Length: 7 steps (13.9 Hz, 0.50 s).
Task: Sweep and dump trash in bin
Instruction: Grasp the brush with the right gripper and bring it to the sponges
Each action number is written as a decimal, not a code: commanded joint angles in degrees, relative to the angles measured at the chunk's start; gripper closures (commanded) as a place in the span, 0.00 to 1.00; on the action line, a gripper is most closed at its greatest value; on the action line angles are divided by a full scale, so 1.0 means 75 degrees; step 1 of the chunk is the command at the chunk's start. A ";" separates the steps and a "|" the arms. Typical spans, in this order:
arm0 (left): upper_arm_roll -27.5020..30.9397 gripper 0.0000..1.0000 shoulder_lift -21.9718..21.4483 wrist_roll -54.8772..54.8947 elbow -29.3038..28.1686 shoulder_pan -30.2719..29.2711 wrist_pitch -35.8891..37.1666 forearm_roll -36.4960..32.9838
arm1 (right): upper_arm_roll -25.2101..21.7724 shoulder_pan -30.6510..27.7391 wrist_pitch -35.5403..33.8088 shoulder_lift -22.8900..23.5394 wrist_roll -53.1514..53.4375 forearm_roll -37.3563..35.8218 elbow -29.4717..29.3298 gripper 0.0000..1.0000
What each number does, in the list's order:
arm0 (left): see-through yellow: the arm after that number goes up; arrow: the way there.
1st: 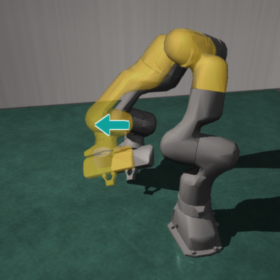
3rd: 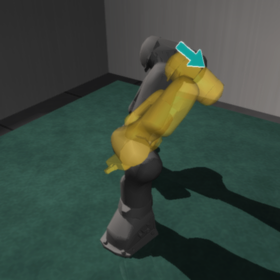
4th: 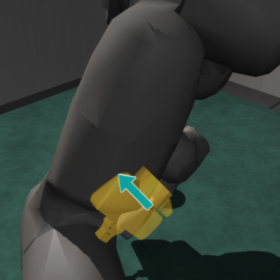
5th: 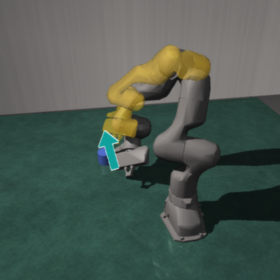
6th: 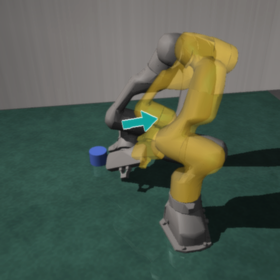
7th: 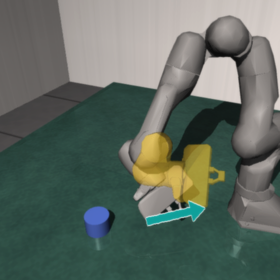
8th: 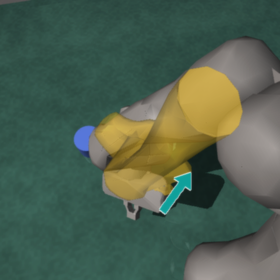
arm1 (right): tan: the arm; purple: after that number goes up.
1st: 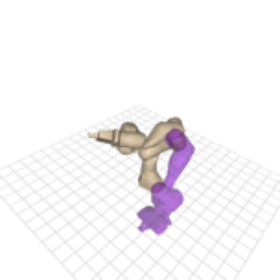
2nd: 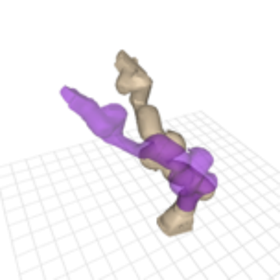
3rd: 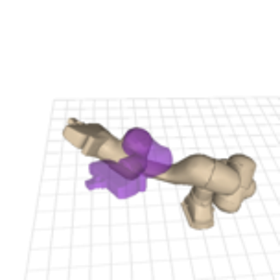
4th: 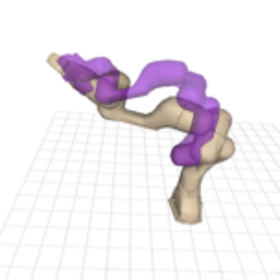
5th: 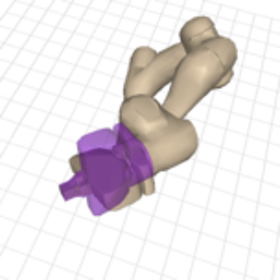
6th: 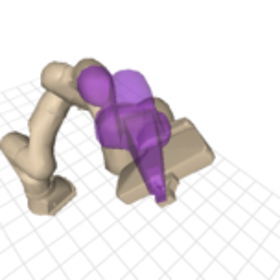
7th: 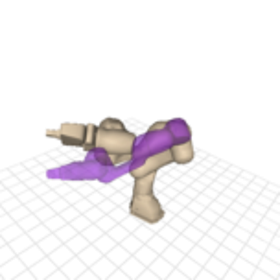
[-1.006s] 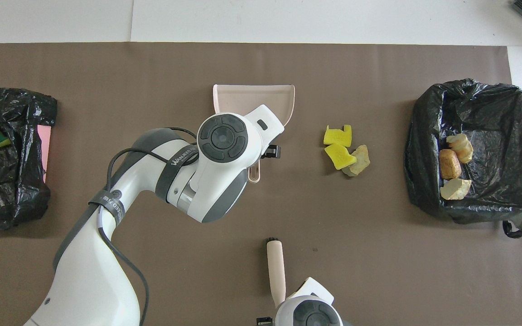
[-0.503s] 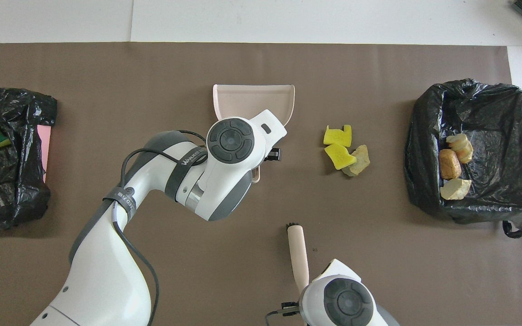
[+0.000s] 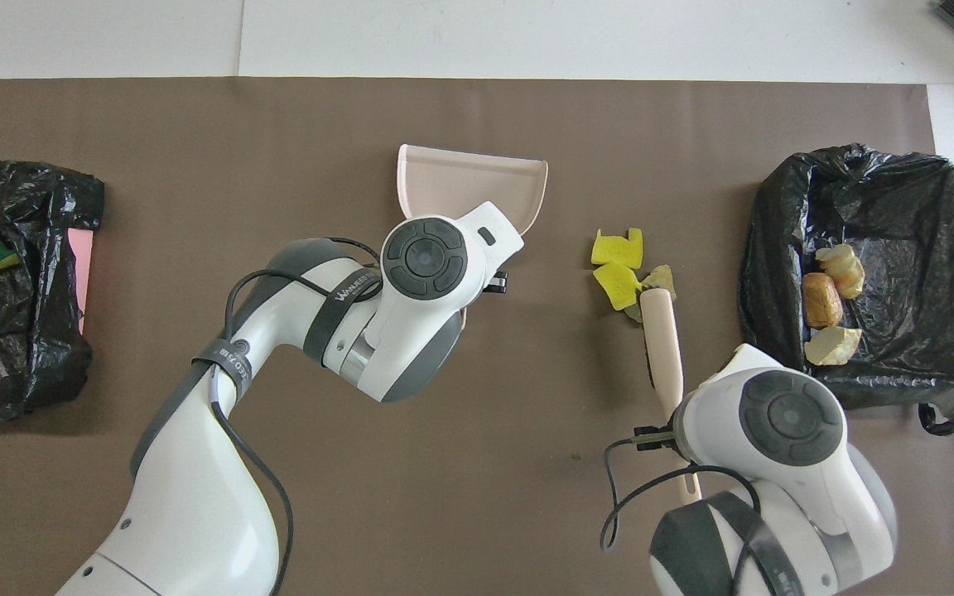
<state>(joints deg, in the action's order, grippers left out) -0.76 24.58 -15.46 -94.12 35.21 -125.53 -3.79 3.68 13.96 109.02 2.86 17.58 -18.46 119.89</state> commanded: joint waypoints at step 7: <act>0.0007 1.00 -0.1026 0.5281 -0.0819 -0.0523 0.1597 -0.0140 | 0.0095 -0.0245 -0.0299 0.1447 -0.0714 0.0322 -0.0914 1.00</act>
<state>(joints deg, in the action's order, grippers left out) -0.34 20.03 19.10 -95.65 31.74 -113.26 -3.82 3.88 12.64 107.83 13.97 15.42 -21.48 114.09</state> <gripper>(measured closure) 0.683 0.740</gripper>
